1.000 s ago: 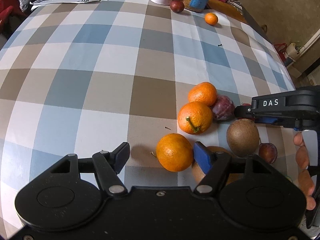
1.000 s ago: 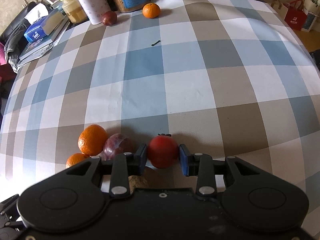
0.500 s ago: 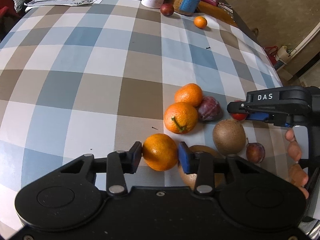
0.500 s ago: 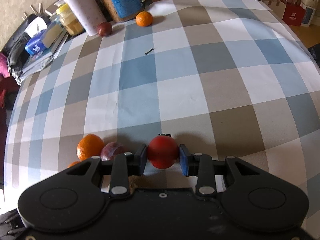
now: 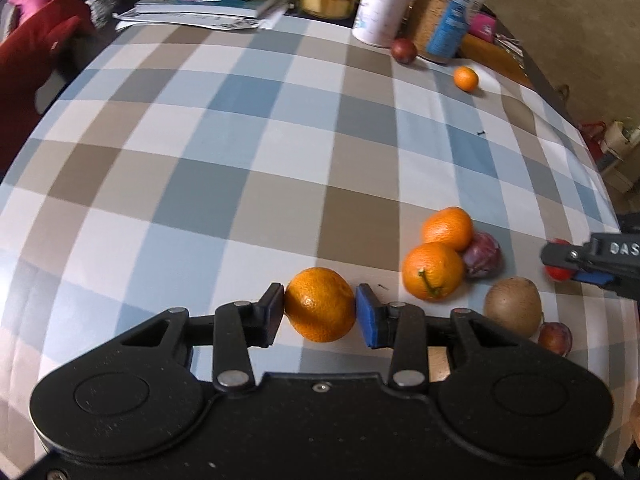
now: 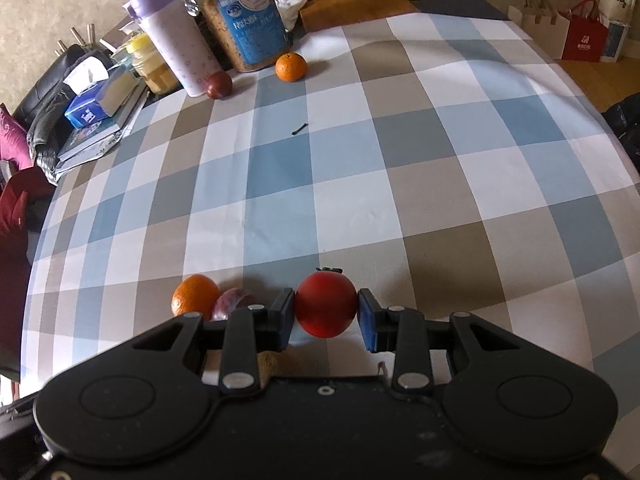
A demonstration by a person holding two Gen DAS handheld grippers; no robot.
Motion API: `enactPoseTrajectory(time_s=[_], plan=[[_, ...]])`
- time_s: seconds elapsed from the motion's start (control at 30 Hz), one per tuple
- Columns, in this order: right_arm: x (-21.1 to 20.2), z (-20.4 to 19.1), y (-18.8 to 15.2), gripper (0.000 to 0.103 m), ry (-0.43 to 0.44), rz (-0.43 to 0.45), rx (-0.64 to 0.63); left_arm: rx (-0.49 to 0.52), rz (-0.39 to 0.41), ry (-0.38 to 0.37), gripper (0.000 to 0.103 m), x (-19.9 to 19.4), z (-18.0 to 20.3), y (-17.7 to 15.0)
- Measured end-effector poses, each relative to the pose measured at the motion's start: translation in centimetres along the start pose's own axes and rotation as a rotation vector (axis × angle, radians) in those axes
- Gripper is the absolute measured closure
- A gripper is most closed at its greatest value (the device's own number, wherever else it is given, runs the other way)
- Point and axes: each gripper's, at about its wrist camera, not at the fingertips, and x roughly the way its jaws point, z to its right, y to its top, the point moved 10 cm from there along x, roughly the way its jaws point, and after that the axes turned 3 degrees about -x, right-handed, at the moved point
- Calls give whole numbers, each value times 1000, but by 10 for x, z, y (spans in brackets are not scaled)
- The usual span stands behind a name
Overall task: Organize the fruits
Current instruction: 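Close the left gripper on the mandarin orange while the right gripper holds the tomato, then carry the mandarin with the left tool over the gold tray while the right tool carries the tomato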
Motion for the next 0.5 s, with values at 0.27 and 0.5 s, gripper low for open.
enactPoseTrajectory(time_s=[0.27, 0.5], plan=[[-28, -4, -18, 68, 18, 17, -30, -7, 15, 3, 55, -27, -1, -12], [-60, -7, -47, 68, 51, 33, -46, 20, 39, 0, 55, -56, 8, -32]])
